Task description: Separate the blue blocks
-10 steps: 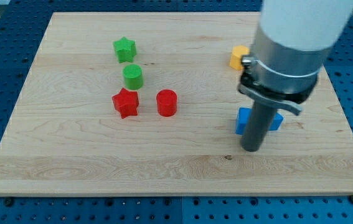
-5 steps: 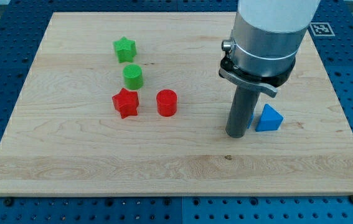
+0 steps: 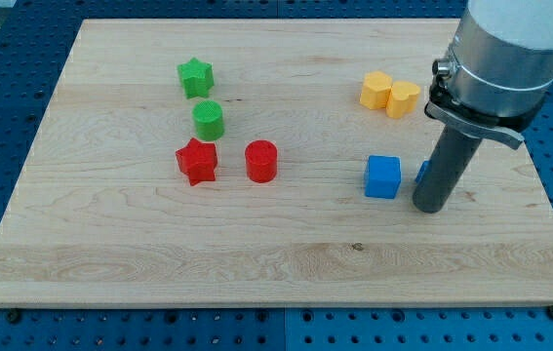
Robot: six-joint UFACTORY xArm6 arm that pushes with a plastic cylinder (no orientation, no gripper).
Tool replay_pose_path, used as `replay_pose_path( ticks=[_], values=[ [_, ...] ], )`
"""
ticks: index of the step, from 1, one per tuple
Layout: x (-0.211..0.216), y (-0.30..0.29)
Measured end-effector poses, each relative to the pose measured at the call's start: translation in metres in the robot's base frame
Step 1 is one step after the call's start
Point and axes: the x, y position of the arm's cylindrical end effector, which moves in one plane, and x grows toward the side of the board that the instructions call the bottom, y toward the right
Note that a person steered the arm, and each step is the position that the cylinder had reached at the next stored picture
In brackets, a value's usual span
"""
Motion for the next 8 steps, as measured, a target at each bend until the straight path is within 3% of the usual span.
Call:
replay_pose_path(
  ticks=[3,6,8],
  values=[
    [-0.015,-0.055],
    [0.000,0.028],
    [-0.001,0.029]
  ],
)
